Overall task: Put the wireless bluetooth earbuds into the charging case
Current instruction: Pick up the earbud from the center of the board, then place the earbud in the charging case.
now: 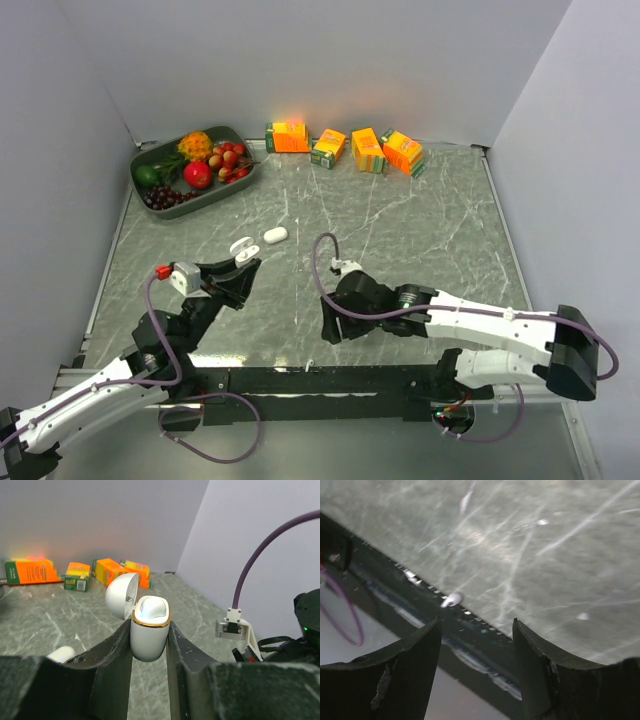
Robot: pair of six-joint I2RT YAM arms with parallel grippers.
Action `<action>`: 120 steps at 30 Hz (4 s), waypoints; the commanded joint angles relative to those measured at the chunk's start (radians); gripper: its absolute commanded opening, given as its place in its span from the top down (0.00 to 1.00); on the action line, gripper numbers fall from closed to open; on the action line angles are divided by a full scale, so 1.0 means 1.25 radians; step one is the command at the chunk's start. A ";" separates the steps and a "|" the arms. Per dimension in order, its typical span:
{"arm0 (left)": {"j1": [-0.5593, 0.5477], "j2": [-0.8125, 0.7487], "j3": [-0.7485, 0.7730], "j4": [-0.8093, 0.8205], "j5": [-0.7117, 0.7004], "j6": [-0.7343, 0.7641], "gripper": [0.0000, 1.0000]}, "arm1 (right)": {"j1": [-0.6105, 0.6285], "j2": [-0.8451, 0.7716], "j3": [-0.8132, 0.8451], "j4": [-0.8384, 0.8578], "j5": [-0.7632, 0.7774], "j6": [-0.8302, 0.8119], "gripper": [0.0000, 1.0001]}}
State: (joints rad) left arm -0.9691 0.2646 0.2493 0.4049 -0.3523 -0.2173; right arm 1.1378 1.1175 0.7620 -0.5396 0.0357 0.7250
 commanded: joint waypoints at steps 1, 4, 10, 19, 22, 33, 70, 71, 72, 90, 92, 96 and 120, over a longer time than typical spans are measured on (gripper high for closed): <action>-0.001 -0.016 0.035 -0.036 -0.029 0.027 0.99 | 0.027 0.065 0.062 0.002 -0.101 0.049 0.34; 0.000 -0.047 0.026 -0.034 -0.036 0.029 0.99 | 0.041 0.124 0.089 -0.014 -0.138 0.084 0.34; 0.000 -0.101 0.032 -0.077 -0.078 0.038 0.99 | 0.035 0.187 0.140 -0.070 -0.110 0.209 0.34; 0.000 -0.128 0.039 -0.085 -0.116 0.036 0.99 | -0.002 0.317 0.159 -0.005 -0.140 0.335 0.38; -0.001 -0.126 0.047 -0.096 -0.113 0.027 0.99 | 0.013 0.367 0.177 0.010 -0.161 0.372 0.39; -0.001 -0.177 0.041 -0.156 -0.096 -0.025 0.99 | 0.046 0.417 0.144 0.032 -0.179 0.401 0.46; -0.001 -0.183 0.028 -0.155 -0.079 -0.039 0.99 | 0.042 0.458 0.160 -0.003 -0.164 0.363 0.85; -0.001 -0.182 0.028 -0.157 -0.078 -0.039 0.99 | 0.042 0.450 0.170 -0.019 -0.148 0.360 0.86; 0.000 -0.181 0.028 -0.156 -0.079 -0.040 0.99 | 0.043 0.442 0.173 -0.026 -0.141 0.356 0.90; 0.000 -0.074 0.017 -0.036 -0.064 -0.007 0.99 | -0.017 0.127 0.417 -0.183 0.230 0.090 1.00; -0.001 -0.030 0.015 -0.005 -0.048 0.011 0.99 | -0.017 0.077 0.421 -0.132 0.278 0.049 1.00; 0.000 0.063 0.014 0.121 -0.018 0.042 0.99 | -0.016 -0.021 0.355 0.040 0.306 -0.083 1.00; 0.054 0.468 0.085 0.483 0.161 -0.016 0.99 | 0.031 -0.158 0.052 0.774 0.373 -0.508 1.00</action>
State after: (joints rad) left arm -0.9188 0.8295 0.3260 0.8825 -0.2184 -0.1913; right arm 1.1671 0.9226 0.8417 0.2836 0.5304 0.1486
